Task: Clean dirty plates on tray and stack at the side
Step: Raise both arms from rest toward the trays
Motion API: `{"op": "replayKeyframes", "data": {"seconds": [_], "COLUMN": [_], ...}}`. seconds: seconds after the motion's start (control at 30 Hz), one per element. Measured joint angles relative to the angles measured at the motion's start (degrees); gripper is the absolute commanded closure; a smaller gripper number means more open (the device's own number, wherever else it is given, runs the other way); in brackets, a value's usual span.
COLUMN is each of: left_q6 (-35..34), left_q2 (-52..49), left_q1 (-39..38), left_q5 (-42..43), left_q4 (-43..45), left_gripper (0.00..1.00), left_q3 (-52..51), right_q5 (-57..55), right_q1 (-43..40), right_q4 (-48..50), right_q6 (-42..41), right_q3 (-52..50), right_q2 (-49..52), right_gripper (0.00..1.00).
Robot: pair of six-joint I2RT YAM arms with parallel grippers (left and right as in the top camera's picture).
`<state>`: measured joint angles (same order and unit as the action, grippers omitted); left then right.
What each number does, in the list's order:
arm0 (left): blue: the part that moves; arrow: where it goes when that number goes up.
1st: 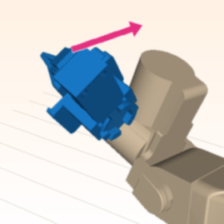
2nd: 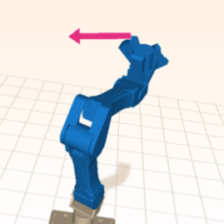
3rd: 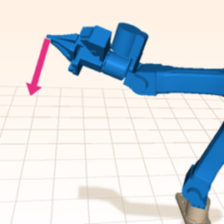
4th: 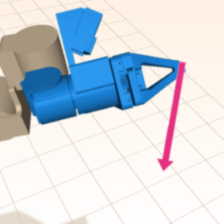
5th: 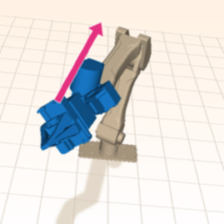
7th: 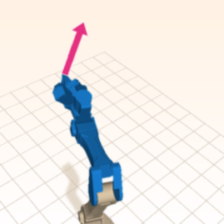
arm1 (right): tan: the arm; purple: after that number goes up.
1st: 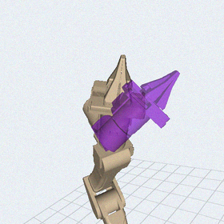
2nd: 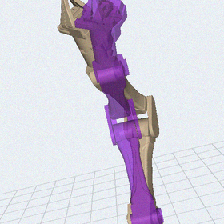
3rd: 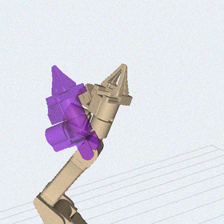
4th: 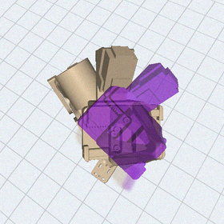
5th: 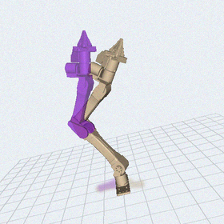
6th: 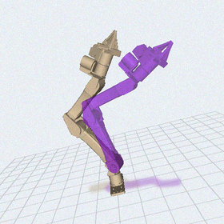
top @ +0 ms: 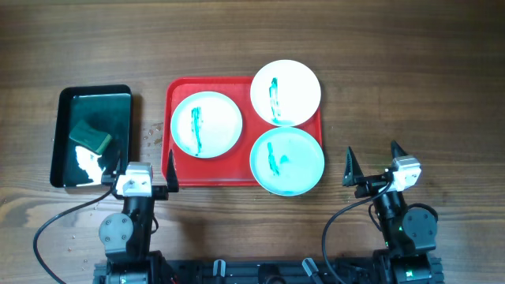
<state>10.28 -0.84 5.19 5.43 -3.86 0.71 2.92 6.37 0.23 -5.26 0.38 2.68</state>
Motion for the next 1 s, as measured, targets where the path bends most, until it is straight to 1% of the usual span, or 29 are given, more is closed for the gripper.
{"op": "replayKeyframes", "data": {"seconds": [0.23, 0.33, 0.43, 0.53, 0.63, 0.7, 0.8, 0.93, 1.0], "left_q6": [0.0, -0.39, -4.59, -8.24, -13.0, -16.46, -19.32, -21.59, -22.1], "left_q2": [-0.02, -0.02, -0.07, -1.57, -6.21, -11.15, -19.06, -30.32, -37.59], "left_q1": [-0.02, -0.02, 0.0, 0.0, 0.0, 0.0, -0.02, -0.02, -0.02], "left_q5": [0.02, 0.02, 0.02, 0.02, 0.02, 0.04, 0.07, 0.04, 0.04], "left_q4": [0.02, 0.28, -0.07, -1.6, -2.6, -3.78, -6.56, -17.62, -24.5], "left_gripper": [0.0, 0.0, 0.0, 0.0, 0.0, 0.0, 0.0, 0.0, 0.0], "left_q3": [0.0, -0.02, 0.02, 1.11, 4.98, 10.03, 19.41, 34.67, 44.19], "right_q5": [-0.39, -0.39, -0.39, -0.39, -0.39, -0.15, 1.38, 6.19, 9.94], "right_q1": [0.0, 0.0, 0.0, 0.0, 0.0, 0.0, 0.0, 0.0, 0.02], "right_q4": [0.02, 0.04, -0.04, -0.26, -0.26, -0.2, 0.57, -0.66, -2.82], "right_q6": [-0.04, -1.25, -2.27, -2.64, -2.67, -2.84, -2.86, -3.06, -3.06], "right_q3": [0.0, 0.0, 0.0, 0.9, 5.05, 9.49, 17.55, 29.99, 36.37], "right_q2": [0.0, 0.0, 0.2, 2.75, 9.51, 15.76, 26.45, 42.93, 50.8], "right_gripper": [0.0, 0.0, 0.0, 0.0, 0.0, 0.0, 0.0, 0.0, 0.0]}}
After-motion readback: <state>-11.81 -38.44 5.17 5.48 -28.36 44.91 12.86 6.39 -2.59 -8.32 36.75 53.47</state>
